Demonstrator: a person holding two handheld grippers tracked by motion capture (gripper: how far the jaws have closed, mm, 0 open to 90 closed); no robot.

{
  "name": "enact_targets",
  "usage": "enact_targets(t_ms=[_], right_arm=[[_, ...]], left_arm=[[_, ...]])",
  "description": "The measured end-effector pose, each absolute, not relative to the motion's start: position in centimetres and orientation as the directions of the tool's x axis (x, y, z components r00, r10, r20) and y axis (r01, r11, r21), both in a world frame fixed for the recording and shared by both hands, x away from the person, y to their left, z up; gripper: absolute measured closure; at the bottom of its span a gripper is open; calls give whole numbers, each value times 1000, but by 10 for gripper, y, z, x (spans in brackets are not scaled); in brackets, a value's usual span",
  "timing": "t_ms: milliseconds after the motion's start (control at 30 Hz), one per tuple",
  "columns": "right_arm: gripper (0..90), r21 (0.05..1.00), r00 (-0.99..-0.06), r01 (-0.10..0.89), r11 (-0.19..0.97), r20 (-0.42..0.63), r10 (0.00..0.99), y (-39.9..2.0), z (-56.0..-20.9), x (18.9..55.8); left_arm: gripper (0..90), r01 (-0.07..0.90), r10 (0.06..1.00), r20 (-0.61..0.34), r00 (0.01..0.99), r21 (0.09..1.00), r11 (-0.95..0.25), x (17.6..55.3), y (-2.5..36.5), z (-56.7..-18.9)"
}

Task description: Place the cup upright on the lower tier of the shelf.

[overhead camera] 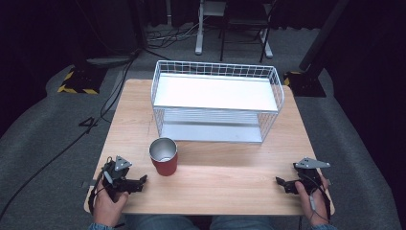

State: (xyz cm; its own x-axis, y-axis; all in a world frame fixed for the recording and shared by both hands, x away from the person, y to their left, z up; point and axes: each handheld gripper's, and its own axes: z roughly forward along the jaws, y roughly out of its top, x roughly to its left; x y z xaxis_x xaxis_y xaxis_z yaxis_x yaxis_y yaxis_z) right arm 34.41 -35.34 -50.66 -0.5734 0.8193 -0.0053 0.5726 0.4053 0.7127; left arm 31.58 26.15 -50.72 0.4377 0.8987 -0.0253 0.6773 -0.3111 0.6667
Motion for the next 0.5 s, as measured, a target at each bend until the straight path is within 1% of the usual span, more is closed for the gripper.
enact_targets(t_ms=[333,500], right_arm=[[2,713,-573,573,404,-5,820,-353,-507,344],[2,713,-573,573,404,-5,820,-353,-507,344]], left_arm=[[1,678,901,-24,433,667,-308,316,261,-507],[1,673,894,-26,448,668,-318,316,262,-507]])
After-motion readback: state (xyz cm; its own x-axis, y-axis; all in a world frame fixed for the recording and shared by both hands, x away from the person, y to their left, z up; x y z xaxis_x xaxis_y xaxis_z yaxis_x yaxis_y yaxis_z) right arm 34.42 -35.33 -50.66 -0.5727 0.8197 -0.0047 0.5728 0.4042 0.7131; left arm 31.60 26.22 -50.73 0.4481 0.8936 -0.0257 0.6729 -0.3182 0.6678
